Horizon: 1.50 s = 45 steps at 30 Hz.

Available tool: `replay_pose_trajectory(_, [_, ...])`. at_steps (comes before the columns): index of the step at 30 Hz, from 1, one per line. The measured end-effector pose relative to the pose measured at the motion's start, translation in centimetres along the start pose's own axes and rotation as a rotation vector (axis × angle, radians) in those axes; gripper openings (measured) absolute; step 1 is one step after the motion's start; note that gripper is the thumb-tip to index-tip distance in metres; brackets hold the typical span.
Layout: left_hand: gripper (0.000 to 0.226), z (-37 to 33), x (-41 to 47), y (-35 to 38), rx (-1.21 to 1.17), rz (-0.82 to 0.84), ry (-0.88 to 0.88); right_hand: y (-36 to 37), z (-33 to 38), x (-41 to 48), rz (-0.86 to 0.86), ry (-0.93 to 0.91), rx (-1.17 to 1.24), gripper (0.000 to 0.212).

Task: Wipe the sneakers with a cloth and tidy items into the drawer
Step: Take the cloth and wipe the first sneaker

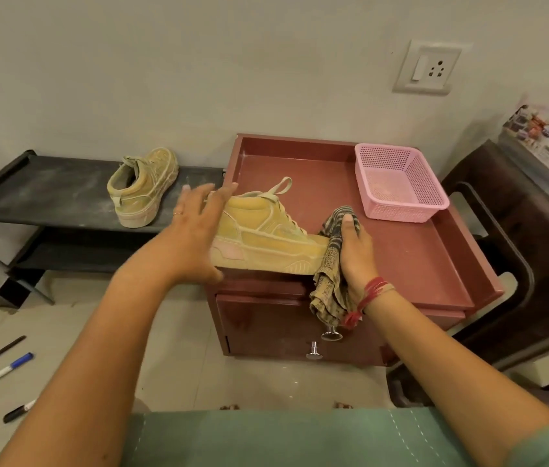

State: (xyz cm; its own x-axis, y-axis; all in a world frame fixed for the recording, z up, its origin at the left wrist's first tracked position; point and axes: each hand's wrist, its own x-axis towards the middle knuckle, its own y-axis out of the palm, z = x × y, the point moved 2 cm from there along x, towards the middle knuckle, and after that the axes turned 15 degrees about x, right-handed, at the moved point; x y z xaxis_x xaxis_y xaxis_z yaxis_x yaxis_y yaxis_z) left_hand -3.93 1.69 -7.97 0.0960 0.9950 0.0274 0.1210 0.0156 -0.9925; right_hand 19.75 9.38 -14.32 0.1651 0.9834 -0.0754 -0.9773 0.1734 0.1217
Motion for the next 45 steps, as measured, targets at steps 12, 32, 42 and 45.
replay_pose_trajectory(12, [0.097, -0.1, -1.0, -0.6, -0.376, -0.299, 0.065, 6.6, 5.4, -7.1, 0.392, -0.747, -0.357, 0.048])
replay_pose_trajectory(32, [0.102, 1.2, -1.1, 0.0, -0.376, -0.195, 0.018, 2.7, 1.4, -6.0, 0.603, -0.993, -0.998, 0.051])
replay_pose_trajectory(42, [0.103, 0.8, -0.8, -0.9, -0.3, -0.18, 0.012, -1.5, 1.6, 0.7, 0.398, -0.321, -0.465, 0.049])
replay_pose_trajectory(45, [0.104, 0.6, -0.9, -0.8, -0.295, -0.187, 0.022, -0.7, 3.8, 0.2, 0.218, -0.331, -0.175, 0.018])
